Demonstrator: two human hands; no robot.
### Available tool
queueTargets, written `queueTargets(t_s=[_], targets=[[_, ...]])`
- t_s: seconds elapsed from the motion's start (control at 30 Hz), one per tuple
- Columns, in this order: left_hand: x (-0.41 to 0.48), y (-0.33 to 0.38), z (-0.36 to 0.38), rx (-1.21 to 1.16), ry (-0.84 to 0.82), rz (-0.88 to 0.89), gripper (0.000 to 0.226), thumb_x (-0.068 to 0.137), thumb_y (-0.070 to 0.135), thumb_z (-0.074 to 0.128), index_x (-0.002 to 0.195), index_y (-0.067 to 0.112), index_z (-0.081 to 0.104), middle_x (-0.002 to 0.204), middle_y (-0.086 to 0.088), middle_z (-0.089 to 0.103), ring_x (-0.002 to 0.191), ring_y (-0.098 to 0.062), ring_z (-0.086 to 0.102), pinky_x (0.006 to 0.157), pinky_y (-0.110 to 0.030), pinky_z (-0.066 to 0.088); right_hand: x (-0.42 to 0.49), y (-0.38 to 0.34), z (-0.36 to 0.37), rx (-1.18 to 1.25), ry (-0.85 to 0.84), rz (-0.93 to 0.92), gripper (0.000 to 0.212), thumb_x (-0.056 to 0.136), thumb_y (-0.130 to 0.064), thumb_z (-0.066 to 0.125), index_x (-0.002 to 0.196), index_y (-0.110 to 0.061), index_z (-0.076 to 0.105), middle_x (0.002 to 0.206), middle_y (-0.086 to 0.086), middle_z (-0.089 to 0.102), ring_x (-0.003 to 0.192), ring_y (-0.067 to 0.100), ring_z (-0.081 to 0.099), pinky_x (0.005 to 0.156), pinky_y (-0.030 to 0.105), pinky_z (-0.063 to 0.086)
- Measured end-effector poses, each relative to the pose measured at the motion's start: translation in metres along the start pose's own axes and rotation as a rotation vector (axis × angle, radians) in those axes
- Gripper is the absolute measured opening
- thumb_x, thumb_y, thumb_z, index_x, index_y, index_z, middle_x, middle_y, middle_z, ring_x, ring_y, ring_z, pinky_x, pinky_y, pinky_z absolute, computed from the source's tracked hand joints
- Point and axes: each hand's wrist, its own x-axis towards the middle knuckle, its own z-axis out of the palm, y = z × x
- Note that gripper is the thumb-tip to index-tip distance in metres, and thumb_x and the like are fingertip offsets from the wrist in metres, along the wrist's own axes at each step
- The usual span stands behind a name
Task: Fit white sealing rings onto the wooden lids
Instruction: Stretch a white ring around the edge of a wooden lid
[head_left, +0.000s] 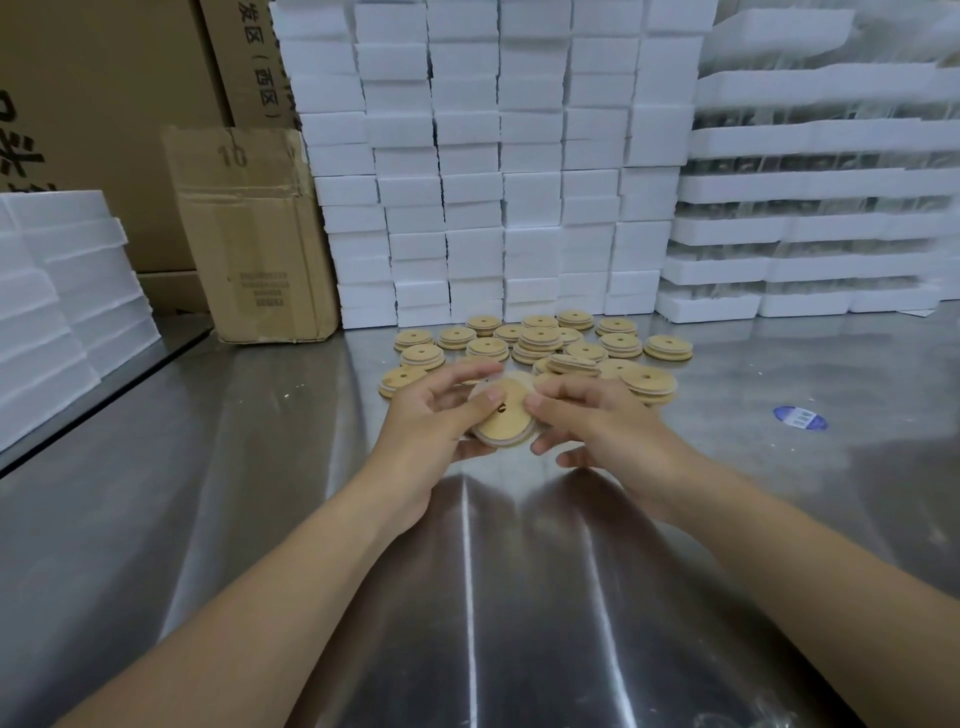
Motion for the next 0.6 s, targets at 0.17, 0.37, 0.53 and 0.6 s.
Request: queueTargets(t_s=[0.17,0.37,0.53,0.6], targets=[[-0.001,-0.004,0.002,0.486,0.008,0.226,0.058,0.083,0.034,0.091,0.136,0.033,0.070,0.133,0.016,0.065,0.114,-0.001,0.067,0.093,-0.029,0.060,0.002,0.002,-0.002,0.176,0.033,0.060,0.011,0.097,-0.029,0.074,0.092,-0.019,0.075,0.086,0.001,0.077,0.072,0.010,0.069,0.067,0.024,0.047],[-0.002,-0.007,-0.008,0.703,-0.025,0.274,0.066,0.075,0.051,0.093,0.135,0.034,0.071,0.118,0.026,0.066,0.111,0.012,0.060,0.082,-0.009,0.046,0.002,0.004,-0.004,0.182,-0.033,0.092,0.012,0.095,-0.030,0.077,0.090,-0.019,0.074,0.092,0.005,0.078,0.071,0.009,0.067,0.067,0.024,0.043],[0.004,-0.011,-0.013,0.764,0.016,0.262,0.074,0.068,0.072,0.084,0.133,0.037,0.072,0.116,0.025,0.069,0.109,0.005,0.063,0.081,-0.012,0.044,0.003,0.000,-0.012,0.051,-0.074,0.114,0.015,0.097,-0.033,0.073,0.095,-0.020,0.079,0.100,0.002,0.081,0.076,0.011,0.070,0.064,0.022,0.045],[0.008,-0.014,-0.017,0.872,0.071,0.276,0.075,0.073,0.074,0.079,0.139,0.038,0.067,0.126,0.024,0.064,0.120,0.003,0.057,0.096,-0.025,0.046,0.005,0.000,-0.017,-0.062,-0.036,0.120,0.017,0.097,-0.035,0.073,0.094,-0.019,0.078,0.096,0.001,0.081,0.075,0.009,0.072,0.062,0.021,0.046]])
